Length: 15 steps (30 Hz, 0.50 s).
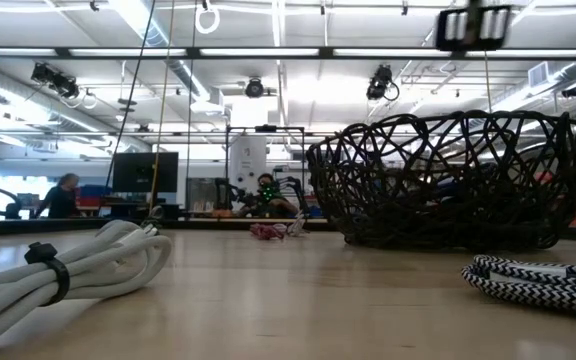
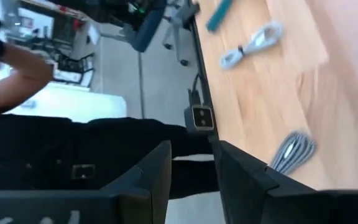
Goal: Pick and place USB-C Cables
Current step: Put the green charger cable into the black wire basket
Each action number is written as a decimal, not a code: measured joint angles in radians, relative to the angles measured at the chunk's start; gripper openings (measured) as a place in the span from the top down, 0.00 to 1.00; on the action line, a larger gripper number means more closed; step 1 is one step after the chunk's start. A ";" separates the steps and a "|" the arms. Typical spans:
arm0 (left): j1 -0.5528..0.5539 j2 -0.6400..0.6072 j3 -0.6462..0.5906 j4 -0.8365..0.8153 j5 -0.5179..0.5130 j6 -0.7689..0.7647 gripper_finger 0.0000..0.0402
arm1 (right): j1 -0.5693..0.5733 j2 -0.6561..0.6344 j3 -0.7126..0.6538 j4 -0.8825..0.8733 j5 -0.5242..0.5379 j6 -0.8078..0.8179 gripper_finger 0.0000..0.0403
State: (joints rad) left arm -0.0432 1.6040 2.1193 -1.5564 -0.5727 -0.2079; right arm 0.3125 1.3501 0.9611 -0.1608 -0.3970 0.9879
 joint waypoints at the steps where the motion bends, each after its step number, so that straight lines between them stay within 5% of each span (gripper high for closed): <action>1: 0.016 0.014 0.000 -0.010 0.028 0.012 0.70 | -0.029 -0.009 0.000 0.003 -0.031 -0.021 0.66; 10: 0.183 0.085 -0.005 -0.012 0.074 -0.036 0.70 | -0.195 -0.074 0.000 0.348 -0.181 -0.176 0.67; 15: 0.300 0.047 -0.122 -0.018 0.094 -0.044 0.70 | -0.233 -0.135 0.000 0.588 -0.304 -0.179 0.67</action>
State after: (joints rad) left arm 0.2563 1.6510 1.9974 -1.5744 -0.4786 -0.2516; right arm 0.0800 1.2150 0.9611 0.4268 -0.7010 0.8085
